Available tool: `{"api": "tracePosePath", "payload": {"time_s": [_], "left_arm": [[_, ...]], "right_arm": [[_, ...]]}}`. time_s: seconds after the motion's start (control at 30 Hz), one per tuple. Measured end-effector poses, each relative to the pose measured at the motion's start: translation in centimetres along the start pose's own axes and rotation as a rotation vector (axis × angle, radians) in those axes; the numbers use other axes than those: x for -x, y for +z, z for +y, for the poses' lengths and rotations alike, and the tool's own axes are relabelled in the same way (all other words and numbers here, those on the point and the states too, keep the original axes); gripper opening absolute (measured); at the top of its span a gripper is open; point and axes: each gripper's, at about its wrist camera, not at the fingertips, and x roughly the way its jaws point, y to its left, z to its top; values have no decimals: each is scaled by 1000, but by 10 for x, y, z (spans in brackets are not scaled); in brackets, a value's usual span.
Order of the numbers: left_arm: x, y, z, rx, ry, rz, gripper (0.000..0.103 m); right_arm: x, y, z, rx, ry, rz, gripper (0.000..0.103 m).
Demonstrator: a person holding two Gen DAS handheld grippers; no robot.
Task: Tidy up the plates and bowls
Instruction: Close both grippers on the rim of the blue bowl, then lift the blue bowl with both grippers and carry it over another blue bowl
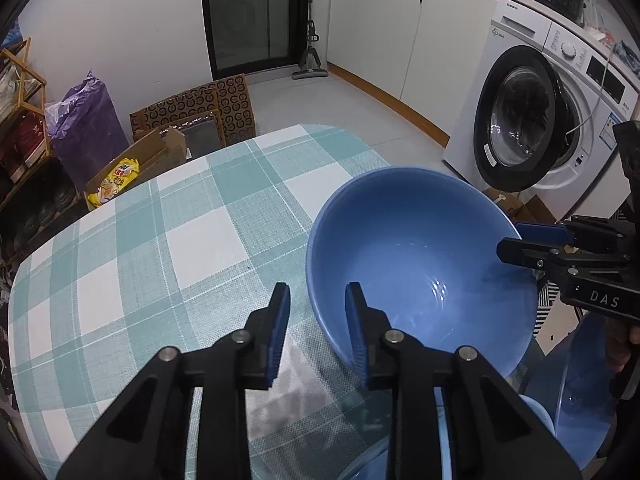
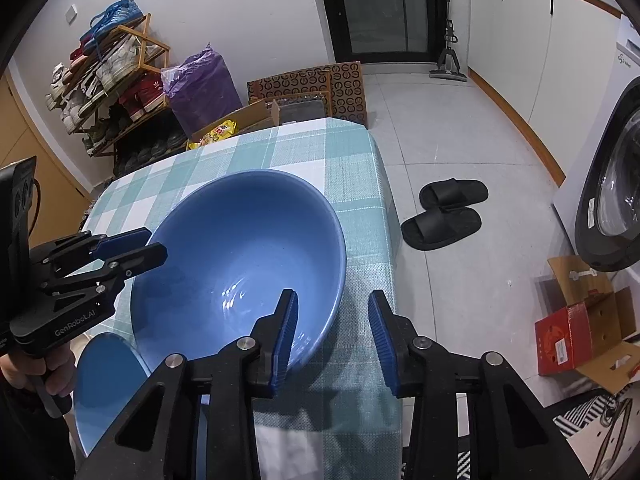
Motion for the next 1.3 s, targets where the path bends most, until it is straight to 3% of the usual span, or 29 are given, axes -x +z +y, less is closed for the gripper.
{"api": "tracePosePath", "payload": {"time_s": [0.23,0.43,1.3], "left_arm": [[-1,0,-2,-17,6,4,13],[-1,0,-6,-36,21,3,11],[13,9,-12,-45,22,-58,11]], "right_arm": [[-3,-1,0,12,-2,13,23],[-4,-1,4,33,-7,12,17],[4,-1,-1,23,-15,-18,16]]}}
